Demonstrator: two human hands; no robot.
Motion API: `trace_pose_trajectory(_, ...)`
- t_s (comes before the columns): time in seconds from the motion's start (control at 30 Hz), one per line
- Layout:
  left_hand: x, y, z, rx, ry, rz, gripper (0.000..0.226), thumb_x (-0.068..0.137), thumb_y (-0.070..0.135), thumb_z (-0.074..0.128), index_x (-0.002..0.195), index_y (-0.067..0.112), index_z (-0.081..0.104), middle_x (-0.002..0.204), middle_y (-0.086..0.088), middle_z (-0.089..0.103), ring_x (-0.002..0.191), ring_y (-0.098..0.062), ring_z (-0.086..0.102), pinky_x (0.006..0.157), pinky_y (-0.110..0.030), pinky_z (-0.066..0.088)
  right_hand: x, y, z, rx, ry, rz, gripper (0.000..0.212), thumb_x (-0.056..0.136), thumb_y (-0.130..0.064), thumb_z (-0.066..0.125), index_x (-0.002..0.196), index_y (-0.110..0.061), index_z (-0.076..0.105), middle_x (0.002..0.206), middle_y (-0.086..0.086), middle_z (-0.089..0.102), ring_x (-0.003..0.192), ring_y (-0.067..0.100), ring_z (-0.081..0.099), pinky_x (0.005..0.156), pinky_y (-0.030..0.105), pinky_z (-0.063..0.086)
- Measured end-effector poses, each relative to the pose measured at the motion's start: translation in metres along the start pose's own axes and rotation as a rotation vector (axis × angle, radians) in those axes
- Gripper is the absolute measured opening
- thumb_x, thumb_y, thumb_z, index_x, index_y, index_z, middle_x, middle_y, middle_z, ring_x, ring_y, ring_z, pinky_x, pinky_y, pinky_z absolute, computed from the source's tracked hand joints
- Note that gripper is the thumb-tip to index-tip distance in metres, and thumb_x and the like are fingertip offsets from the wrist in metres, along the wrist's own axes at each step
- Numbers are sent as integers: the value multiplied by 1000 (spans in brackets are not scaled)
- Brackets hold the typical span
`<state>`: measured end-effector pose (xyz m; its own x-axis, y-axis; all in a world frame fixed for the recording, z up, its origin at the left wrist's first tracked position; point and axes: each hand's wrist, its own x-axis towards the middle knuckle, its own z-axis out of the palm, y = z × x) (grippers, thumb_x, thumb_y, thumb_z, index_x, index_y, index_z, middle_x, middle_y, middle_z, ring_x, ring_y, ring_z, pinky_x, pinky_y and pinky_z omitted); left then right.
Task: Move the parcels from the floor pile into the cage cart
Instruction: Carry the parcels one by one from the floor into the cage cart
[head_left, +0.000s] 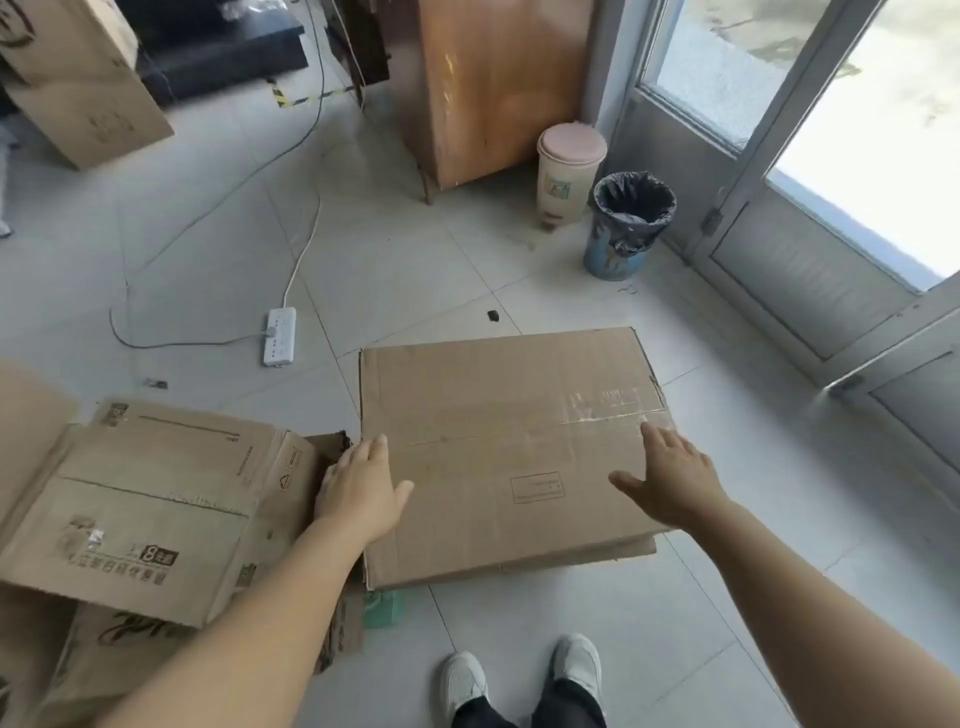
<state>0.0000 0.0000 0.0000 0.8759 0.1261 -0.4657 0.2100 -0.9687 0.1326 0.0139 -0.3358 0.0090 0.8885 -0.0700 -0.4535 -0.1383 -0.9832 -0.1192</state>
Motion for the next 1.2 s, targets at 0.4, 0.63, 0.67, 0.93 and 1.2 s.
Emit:
trace_pose_trajectory(0.4,68,6,73,-403,44,-438,111,82,45,70,154,14,-9,162,-5,-1,143,-33,25,110,-45,32,125,63,66,177,-109,159,83,85,-49,66,144,-7,27,152,11,32,136,36,34,107,44,33)
trace_pose_trajectory(0.63,79,-1,78,-582,95,-512,120,73,42,80,154,28,-7,161,-4,9,142,-29,28,111,-45,30,165,81,81,385,-87,219,121,67,-54,82,153,-17,5,158,7,11,137,42,31,110,52,33)
trace_pose_trajectory(0.67,79,-1,79,-597,97,-518,121,71,41,82,154,30,-6,160,-4,12,142,-29,29,111,-45,30,168,84,83,435,-100,229,123,65,-53,84,153,-21,3,157,10,14,137,43,31,111,53,32)
trace_pose_trajectory(0.93,73,-9,83,-724,126,-522,129,36,60,79,146,36,18,147,2,42,130,-22,46,106,-46,40,165,97,86,665,-89,255,127,61,-43,90,152,-29,4,152,12,23,138,35,32,112,49,32)
trace_pose_trajectory(1.2,57,-3,69,-746,155,-454,121,46,55,85,146,36,20,148,2,40,131,-23,45,106,-48,40,130,106,61,719,-6,264,124,64,-39,89,154,-31,4,153,11,24,138,34,33,110,48,33)
